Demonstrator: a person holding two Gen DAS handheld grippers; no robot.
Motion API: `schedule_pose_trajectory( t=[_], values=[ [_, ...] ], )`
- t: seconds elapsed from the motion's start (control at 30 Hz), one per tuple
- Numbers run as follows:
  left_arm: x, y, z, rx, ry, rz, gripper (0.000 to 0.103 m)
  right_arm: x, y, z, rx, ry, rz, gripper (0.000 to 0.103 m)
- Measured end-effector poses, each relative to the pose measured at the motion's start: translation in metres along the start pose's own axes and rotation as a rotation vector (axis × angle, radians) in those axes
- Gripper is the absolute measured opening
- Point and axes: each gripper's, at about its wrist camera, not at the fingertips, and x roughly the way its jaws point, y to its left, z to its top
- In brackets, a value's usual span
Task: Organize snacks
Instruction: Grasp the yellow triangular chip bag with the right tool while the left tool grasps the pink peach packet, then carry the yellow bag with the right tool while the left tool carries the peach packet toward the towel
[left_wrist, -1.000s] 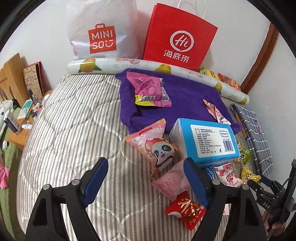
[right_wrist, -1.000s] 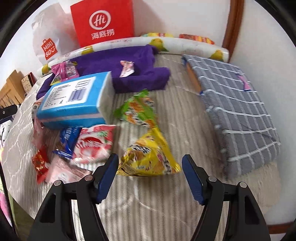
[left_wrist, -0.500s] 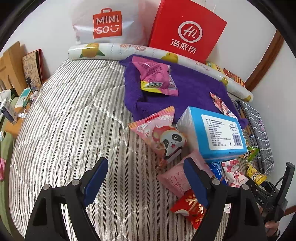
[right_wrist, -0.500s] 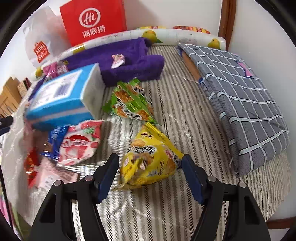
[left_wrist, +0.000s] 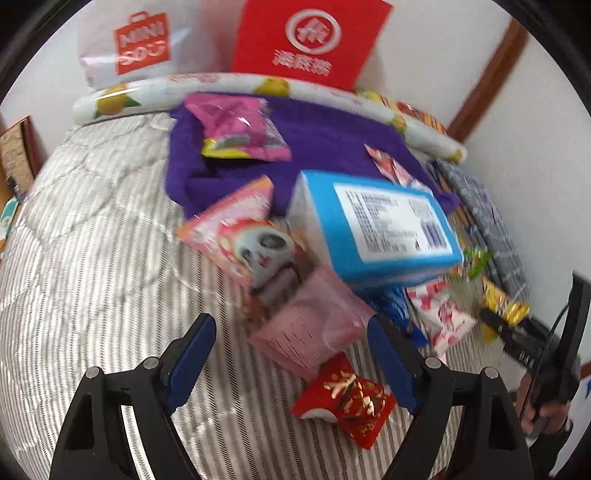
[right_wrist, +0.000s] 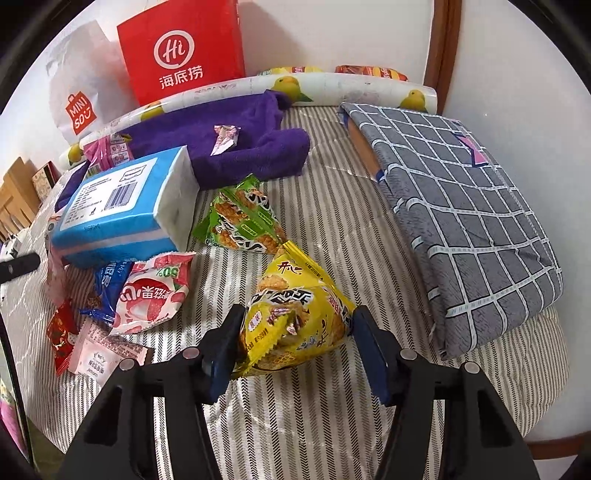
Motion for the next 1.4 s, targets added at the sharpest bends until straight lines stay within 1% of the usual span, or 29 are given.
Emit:
schedule_pose_trajectory(
  t=[0.07, 0.2, 0.37, 0.47, 0.57, 0.63, 0.7, 0.83, 1.17, 1.3, 1.4],
  values=[
    [0.006, -0.005, -0.004, 0.027, 0.022, -0.012, 0.083, 0.002, -0.002, -0.001, 0.006, 0.006, -0.001, 0.058],
    [0.019, -0.012, -0.007, 0.064, 0.054, 0.003, 0.083, 0.007, -0.003, -0.002, 0.010, 0.018, -0.009, 0.058],
    [0.029, -0.019, -0.008, 0.097, 0.060, 0.023, 0.082, 0.007, -0.003, -0.002, 0.007, 0.020, -0.014, 0.058],
    [0.033, -0.025, -0.008, 0.127, 0.056, 0.050, 0.076, 0.007, -0.001, -0.001, 0.003, 0.019, -0.013, 0.058],
    [0.036, -0.030, -0.008, 0.157, 0.053, 0.084, 0.065, 0.007, 0.002, 0.000, -0.012, 0.018, -0.013, 0.058],
    [0.037, -0.031, -0.007, 0.161, 0.047, 0.100, 0.051, 0.006, 0.004, 0.001, -0.019, 0.019, -0.013, 0.058],
    [0.036, -0.030, -0.006, 0.152, 0.044, 0.110, 0.040, 0.004, 0.005, 0.001, -0.021, 0.015, -0.008, 0.058],
    [0.026, -0.023, -0.004, 0.124, 0.034, 0.071, 0.039, -0.001, 0.006, 0.000, -0.020, 0.008, -0.003, 0.058],
    [-0.017, -0.028, -0.011, 0.146, -0.022, 0.080, 0.039, -0.025, 0.007, -0.003, -0.006, -0.030, 0.011, 0.058],
    [-0.032, -0.032, -0.010, 0.133, -0.049, 0.069, 0.039, -0.042, 0.012, 0.000, -0.018, -0.060, 0.022, 0.058],
    [-0.039, -0.039, -0.009, 0.121, -0.059, 0.042, 0.039, -0.052, 0.017, 0.003, -0.024, -0.076, 0.035, 0.058]
  ],
)
